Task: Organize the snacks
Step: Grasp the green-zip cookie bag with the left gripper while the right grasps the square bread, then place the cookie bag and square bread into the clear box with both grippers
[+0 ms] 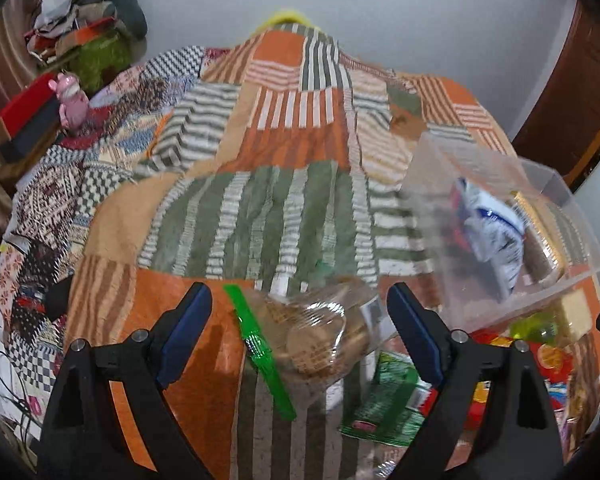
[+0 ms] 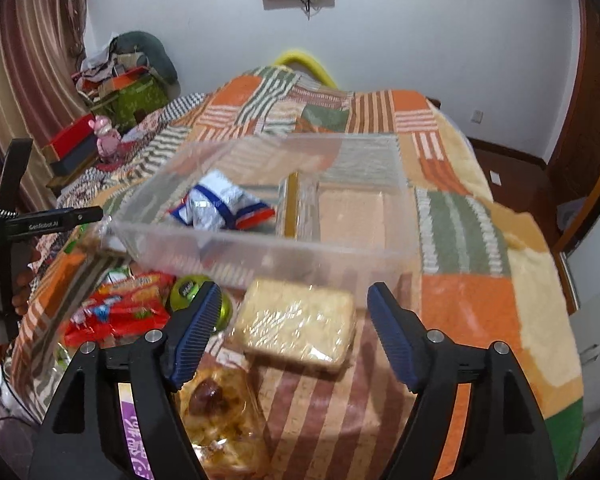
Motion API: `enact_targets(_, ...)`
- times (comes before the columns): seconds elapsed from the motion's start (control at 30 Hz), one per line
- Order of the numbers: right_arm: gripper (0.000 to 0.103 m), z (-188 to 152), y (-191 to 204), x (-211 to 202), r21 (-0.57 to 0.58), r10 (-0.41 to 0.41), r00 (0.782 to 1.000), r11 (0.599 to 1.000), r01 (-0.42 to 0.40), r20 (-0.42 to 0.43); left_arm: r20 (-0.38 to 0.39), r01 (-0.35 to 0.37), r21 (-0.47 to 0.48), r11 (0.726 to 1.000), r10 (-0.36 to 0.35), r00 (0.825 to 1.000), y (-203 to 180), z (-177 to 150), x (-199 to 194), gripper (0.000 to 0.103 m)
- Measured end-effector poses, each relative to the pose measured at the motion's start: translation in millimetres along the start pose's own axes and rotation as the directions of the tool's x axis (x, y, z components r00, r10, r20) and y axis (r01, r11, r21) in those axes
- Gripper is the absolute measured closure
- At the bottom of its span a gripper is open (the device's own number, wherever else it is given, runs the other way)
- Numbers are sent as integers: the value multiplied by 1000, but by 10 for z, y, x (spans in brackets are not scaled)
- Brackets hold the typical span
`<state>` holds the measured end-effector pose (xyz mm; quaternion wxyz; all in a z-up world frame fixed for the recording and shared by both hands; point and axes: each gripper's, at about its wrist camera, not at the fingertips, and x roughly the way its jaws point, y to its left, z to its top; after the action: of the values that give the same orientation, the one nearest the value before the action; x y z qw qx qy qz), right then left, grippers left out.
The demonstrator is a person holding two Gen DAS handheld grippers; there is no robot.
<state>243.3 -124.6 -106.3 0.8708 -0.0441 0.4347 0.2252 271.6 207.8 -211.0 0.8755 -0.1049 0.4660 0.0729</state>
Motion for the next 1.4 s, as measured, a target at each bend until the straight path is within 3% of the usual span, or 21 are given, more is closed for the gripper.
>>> enact_targets(0.23,24,-85,25,204,24,1,999,1000,1,-52,-67,57,14,998,-56,996,-29,-131,259,13)
enact_targets(0.5,14,-115,93,238,-16,-34,997,999,33,-63,-61,72,6,997,-71,996,-116,-140,350,14)
enact_targets(0.83,14,-145,47,290,-7,-42,994,999,42,-105,23,70,26,997,-71,997,-113,-180,71,44)
enact_targets(1.03,24,-170,-24,293,39,-19,993,999,24,-119,58,47,76,996,-52,997,-173,-265,-184,57)
enact_targets(1.4,27,-190,-51,-18,38,-21,998,999,23,-63,119,30,80,996,-39,992,-209,-280,-675,61)
